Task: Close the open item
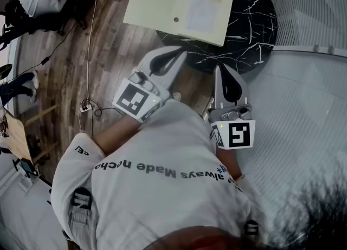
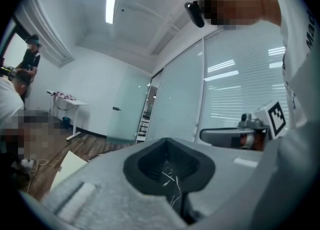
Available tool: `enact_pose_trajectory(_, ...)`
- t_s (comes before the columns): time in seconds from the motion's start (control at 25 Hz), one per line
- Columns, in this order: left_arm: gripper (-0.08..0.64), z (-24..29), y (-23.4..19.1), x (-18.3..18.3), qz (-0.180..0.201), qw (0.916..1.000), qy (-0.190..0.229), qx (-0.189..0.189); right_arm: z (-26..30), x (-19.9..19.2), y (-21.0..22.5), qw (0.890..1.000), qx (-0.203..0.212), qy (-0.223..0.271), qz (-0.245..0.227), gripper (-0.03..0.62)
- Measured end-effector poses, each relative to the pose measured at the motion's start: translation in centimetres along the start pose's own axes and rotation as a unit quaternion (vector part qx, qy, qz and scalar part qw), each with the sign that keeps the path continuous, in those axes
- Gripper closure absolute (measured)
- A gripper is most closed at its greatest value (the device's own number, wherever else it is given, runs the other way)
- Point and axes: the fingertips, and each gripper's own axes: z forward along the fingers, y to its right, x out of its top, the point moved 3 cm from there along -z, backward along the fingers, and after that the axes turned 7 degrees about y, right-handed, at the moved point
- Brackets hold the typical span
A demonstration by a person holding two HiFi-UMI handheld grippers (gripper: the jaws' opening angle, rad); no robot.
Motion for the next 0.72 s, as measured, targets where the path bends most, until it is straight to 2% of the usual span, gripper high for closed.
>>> enact_pose_trajectory(0.36,0.557,5.2,-9.0,1.8,-0.007,1.0000,-0.001,0.001,10.2,0.9,3.4,1.000,0.003,-0.006,-0.011,0.592)
enact_pose_trajectory(0.72,0.557,9.2,-11.5,1.5,-0.007,0.9998,-0.011,-0.011,13.1,0.3,6.4,1.000,-0.011,-0.003,-0.007,0.592)
